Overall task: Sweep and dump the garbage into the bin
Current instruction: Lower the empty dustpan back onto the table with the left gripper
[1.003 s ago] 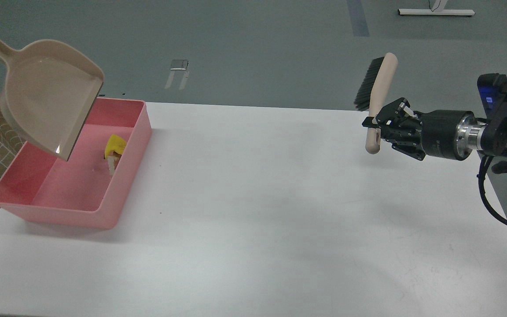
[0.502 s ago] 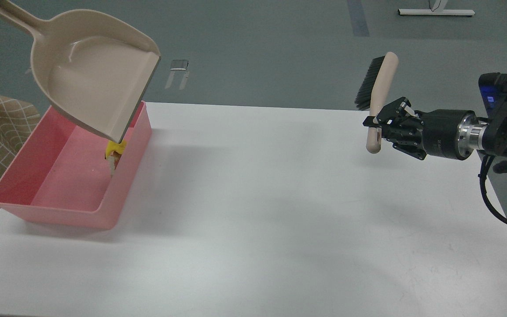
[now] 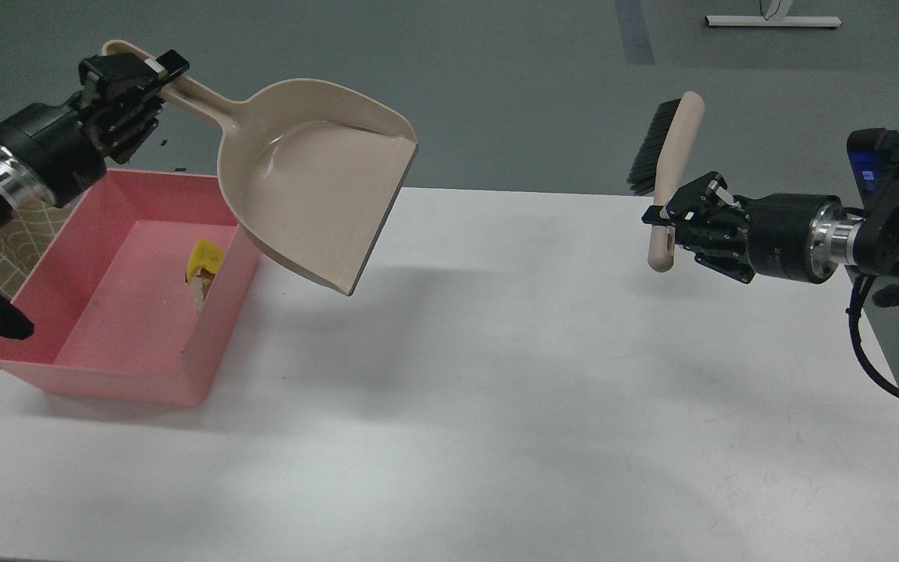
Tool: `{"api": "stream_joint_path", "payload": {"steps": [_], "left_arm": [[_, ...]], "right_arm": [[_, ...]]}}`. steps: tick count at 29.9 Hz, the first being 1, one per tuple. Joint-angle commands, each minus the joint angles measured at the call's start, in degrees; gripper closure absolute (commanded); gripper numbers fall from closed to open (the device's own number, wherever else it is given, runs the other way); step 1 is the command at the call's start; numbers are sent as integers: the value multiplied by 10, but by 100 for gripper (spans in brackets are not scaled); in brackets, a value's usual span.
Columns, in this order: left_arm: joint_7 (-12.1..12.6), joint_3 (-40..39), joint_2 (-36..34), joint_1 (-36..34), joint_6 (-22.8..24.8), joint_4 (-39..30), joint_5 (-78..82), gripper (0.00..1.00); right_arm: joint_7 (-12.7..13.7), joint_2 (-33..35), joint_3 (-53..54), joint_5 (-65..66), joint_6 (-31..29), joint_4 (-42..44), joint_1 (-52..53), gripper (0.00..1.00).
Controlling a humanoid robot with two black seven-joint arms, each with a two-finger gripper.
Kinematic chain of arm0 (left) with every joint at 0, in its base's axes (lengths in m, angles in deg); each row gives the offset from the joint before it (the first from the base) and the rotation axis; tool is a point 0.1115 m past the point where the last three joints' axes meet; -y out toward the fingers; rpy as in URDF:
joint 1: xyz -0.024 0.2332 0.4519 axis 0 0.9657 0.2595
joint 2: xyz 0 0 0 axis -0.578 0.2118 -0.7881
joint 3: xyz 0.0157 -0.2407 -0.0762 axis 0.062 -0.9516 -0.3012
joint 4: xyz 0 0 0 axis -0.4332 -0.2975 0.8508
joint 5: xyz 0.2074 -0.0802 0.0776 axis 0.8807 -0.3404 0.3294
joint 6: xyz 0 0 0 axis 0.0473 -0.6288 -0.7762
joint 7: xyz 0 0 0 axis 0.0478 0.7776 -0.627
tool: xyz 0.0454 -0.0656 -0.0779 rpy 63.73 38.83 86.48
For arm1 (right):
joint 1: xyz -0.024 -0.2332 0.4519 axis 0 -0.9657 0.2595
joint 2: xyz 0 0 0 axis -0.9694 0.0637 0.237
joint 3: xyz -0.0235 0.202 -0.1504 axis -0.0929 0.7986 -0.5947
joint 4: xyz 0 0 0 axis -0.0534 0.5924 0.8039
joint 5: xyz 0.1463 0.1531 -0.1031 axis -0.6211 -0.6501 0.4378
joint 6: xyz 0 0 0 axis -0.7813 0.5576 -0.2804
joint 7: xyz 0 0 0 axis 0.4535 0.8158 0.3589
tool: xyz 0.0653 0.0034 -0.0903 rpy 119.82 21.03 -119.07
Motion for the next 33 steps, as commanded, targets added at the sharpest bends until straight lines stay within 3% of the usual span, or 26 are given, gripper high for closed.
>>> {"api": "stream_joint_path", "payload": {"steps": [1,19,33], "left_arm": [[0,10,56,9,-32,-2,1,100],[0,126,224,10,-146,7,2,100],[0,141,240,26,-183,57,1,100]], "right_arm": [[0,3,-5,3,0,1,-2,100],[0,37,-97,8,0,1,11,100],[0,39,-201,44,0,7,39,99]]}}
